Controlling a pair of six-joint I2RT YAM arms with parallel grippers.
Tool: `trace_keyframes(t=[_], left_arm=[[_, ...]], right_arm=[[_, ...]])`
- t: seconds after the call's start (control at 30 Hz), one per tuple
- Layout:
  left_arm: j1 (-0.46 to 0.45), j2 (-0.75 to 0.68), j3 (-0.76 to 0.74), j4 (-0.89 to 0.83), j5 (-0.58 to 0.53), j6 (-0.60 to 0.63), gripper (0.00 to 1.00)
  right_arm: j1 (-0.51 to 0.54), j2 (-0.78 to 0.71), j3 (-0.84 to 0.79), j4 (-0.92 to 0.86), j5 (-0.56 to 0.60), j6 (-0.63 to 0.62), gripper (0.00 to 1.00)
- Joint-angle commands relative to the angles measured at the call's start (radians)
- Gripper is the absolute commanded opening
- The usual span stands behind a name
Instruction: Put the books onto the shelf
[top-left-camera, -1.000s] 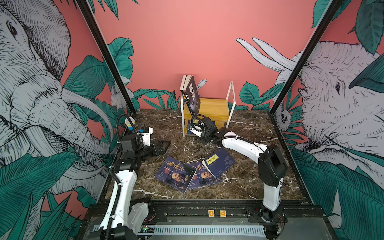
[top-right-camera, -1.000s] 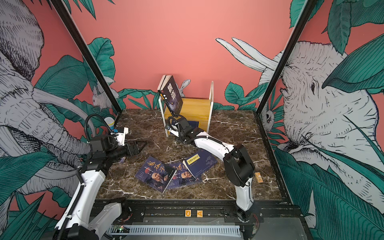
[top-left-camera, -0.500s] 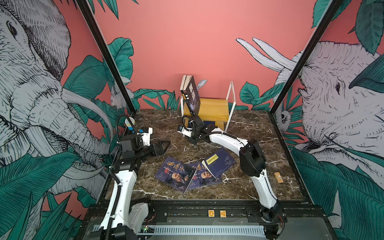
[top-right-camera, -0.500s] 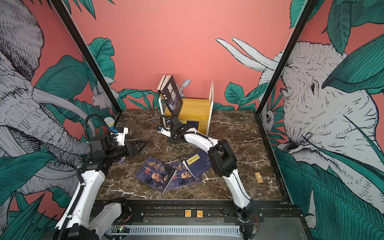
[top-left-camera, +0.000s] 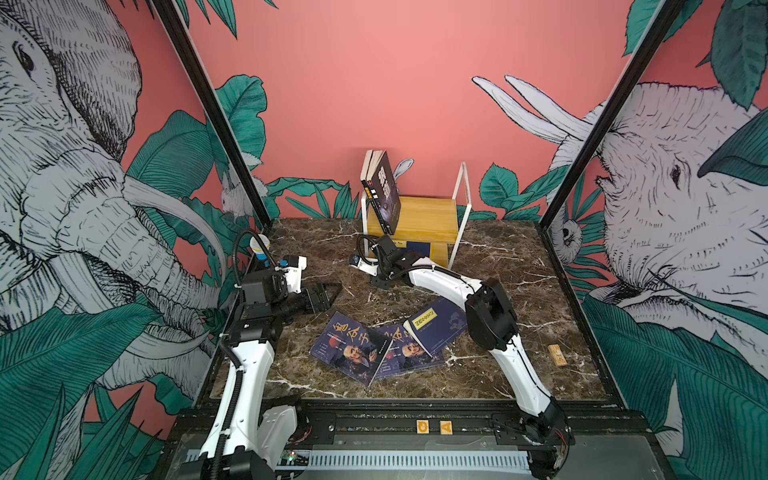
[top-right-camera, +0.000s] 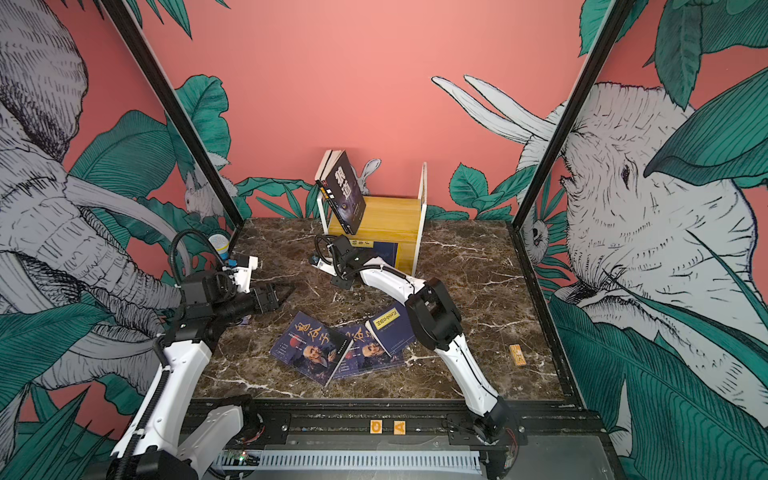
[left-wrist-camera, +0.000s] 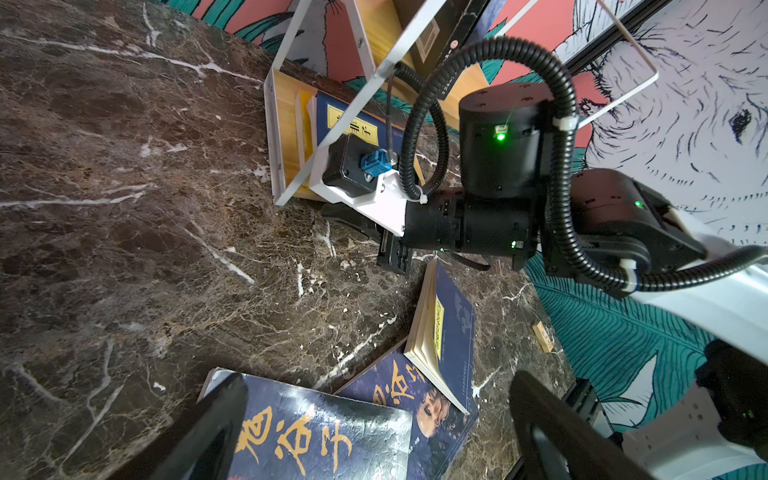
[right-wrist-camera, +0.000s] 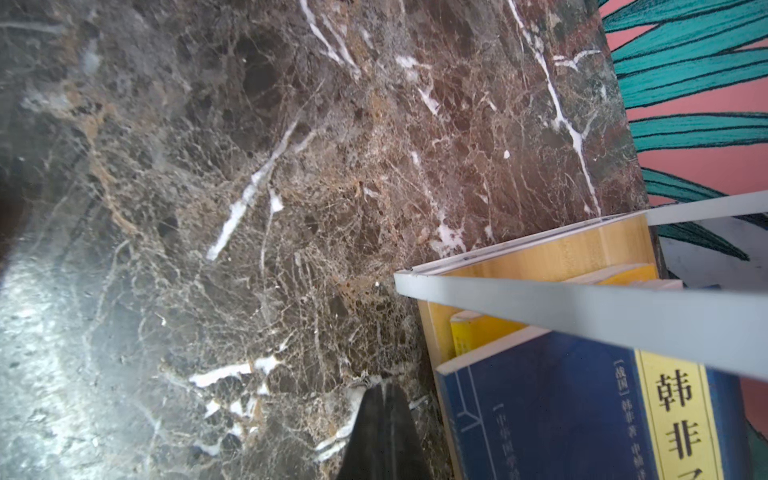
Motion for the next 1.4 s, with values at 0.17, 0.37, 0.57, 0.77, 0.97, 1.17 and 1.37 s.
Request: trace_keyframes(t=[0.17,0.37,0.57,0.77,0.97,1.17,1.37], left_arm=[[0.005,-0.017,-0.005,-0.003,0.017,0.001,0.99],[0.007,-0.025,-0.014,0.006,0.018,-0.001,0.99],[0.008,-0.026,-0.022,0.020,0.018,-0.004,0.99],[0.008,-0.026,-0.025,0.024,0.021,-0.006,0.99],[0.010,-0.029,-0.019,0.006,0.021,0.000,0.99],[0.011,-0.026,-0.016,0.002,0.029,0.000,0.99],[0.013,-0.028,-0.016,0.002,0.030,-0.004,0.99]], right_arm=[[0.001,0.015,0.004,0.025,0.103,-0.015,0.00],[0.000,0.027,0.014,0.076,0.184,-0.013,0.00],[0.000,0.027,0.001,0.110,0.248,-0.028,0.00],[-0.001,0.014,-0.020,0.128,0.262,-0.035,0.00],[-0.008,-0.006,-0.038,0.129,0.271,-0.041,0.00],[-0.014,-0.082,-0.087,0.059,0.089,0.008,0.00],[-0.014,-0.074,-0.068,0.020,-0.008,0.043,0.00]])
